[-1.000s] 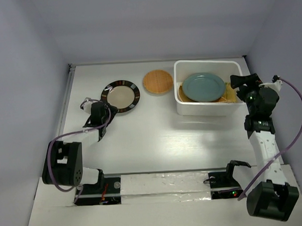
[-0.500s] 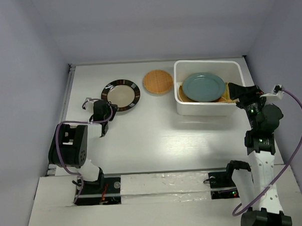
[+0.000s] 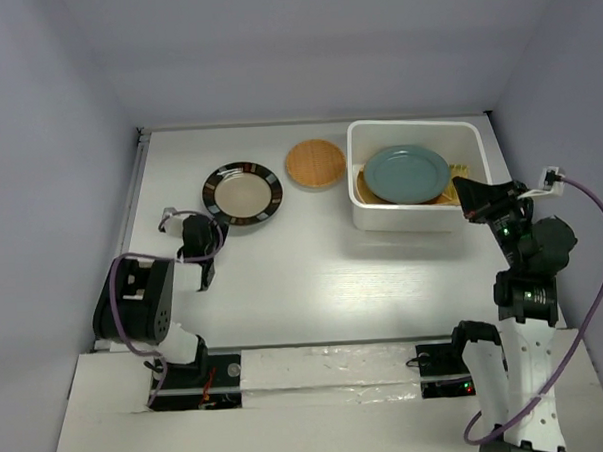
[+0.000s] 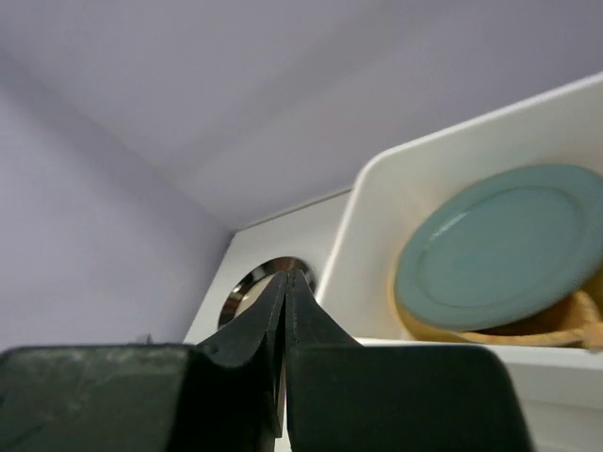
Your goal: Place the plates into the plastic bin on the countertop
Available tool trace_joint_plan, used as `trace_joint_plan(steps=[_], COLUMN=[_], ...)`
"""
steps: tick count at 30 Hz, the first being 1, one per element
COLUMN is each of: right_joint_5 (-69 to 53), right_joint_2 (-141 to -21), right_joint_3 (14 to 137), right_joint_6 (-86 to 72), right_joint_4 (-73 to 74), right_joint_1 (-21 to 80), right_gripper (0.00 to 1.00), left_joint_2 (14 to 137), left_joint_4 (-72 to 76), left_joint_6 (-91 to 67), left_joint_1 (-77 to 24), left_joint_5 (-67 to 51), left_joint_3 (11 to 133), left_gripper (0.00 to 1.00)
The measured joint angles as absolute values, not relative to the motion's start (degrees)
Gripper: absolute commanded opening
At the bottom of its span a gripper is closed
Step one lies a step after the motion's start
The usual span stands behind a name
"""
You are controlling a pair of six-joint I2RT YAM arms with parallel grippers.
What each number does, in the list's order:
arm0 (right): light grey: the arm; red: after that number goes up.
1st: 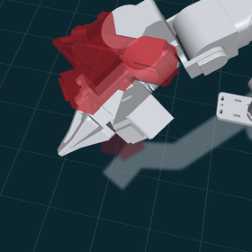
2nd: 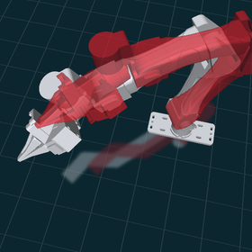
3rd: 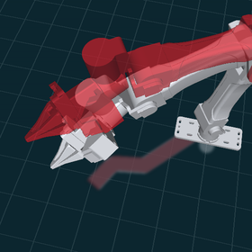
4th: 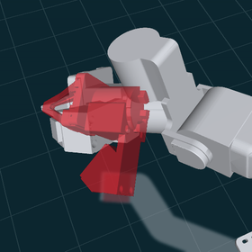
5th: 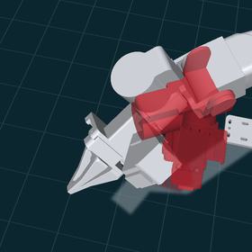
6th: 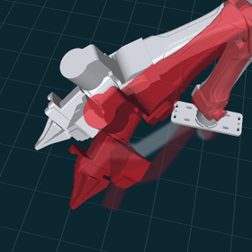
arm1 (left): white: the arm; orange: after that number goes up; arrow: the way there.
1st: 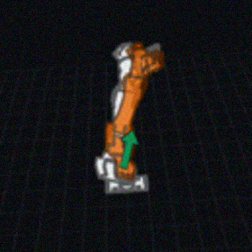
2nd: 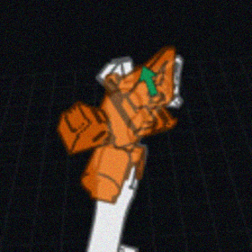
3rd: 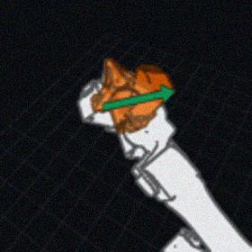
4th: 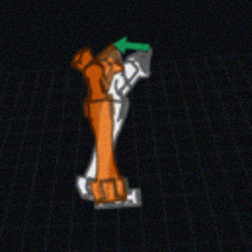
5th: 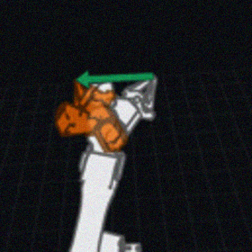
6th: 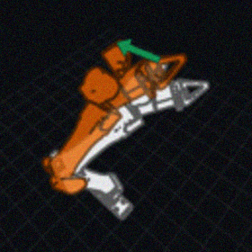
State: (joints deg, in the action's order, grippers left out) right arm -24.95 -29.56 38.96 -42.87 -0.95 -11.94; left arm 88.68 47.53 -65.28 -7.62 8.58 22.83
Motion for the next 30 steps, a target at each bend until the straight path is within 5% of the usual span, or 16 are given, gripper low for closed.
trace_joint_plan(steps=[5, 9, 15, 30], right_joint_5=[-26.1, -20.9, -5.8, 11.1], right_joint_2=[-27.9, -27.4, -39.8, -90.6], right_joint_3=[39.8, 34.0, 19.6, 23.0], right_joint_6=[-43.4, -46.6, -54.6, -74.2], right_joint_4=[-1.3, -6.7, -17.6, -47.6], right_joint_1=[0.7, 18.7, 39.2, 55.8], right_gripper=[0.02, 0.52, 0.8, 0.83], left_joint_2=[74.4, 62.8, 47.7, 25.1], left_joint_4=[45.8, 41.9, 32.0, 12.3], left_joint_6=[-63.0, -60.4, -58.9, -60.9], left_joint_1=[-7.6, -7.6, -7.4, -7.3], left_joint_5=[9.4, 9.1, 7.1, -3.0], left_joint_3=[16.3, 12.4, 7.0, 4.2], left_gripper=[0.0, 0.0, 0.0, 0.0])
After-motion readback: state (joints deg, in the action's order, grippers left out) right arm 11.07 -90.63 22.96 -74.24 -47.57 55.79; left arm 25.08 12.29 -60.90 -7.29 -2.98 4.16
